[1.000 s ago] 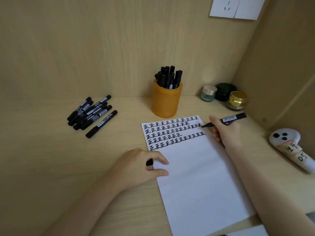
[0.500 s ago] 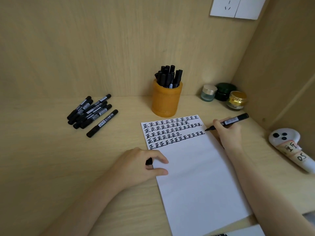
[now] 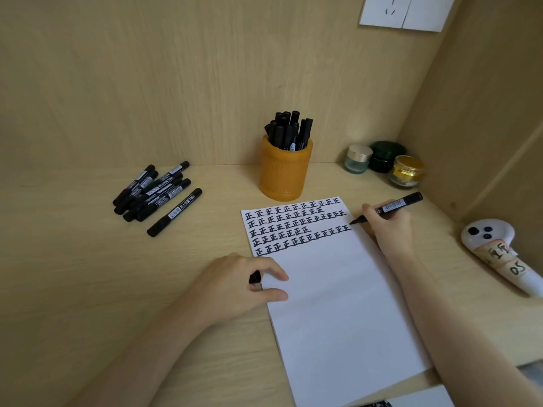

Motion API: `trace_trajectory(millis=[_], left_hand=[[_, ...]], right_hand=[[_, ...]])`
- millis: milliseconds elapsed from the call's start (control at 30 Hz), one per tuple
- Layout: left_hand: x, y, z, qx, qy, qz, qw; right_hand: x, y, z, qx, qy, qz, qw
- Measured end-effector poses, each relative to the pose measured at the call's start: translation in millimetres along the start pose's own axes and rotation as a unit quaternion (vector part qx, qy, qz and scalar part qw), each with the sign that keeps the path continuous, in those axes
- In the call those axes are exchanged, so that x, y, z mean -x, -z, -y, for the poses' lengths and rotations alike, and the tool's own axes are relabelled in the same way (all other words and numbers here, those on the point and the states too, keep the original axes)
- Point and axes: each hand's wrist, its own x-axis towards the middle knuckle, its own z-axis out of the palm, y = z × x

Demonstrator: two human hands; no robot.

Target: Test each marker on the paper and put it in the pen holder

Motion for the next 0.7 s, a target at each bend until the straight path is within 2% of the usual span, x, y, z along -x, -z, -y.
trace_trajectory(millis=[167, 333, 700], left_hand=[[0.6, 0.6, -1.1, -0.004, -0.002, 0.003, 1.000], [1.0, 1.0, -2.8, -0.009, -0.003, 0.010, 1.000], [0.8, 0.6, -1.5, 0.002, -0.002, -0.004, 1.000]], right_hand=[[-0.8, -1.3, 0.8, 0.019, 0.001, -0.031, 0.999], [-0.5, 0.4, 0.8, -0.009, -0.012, -0.031, 0.999], [1.1, 0.1, 3.1, 0.014, -0.002, -0.029, 0.999]])
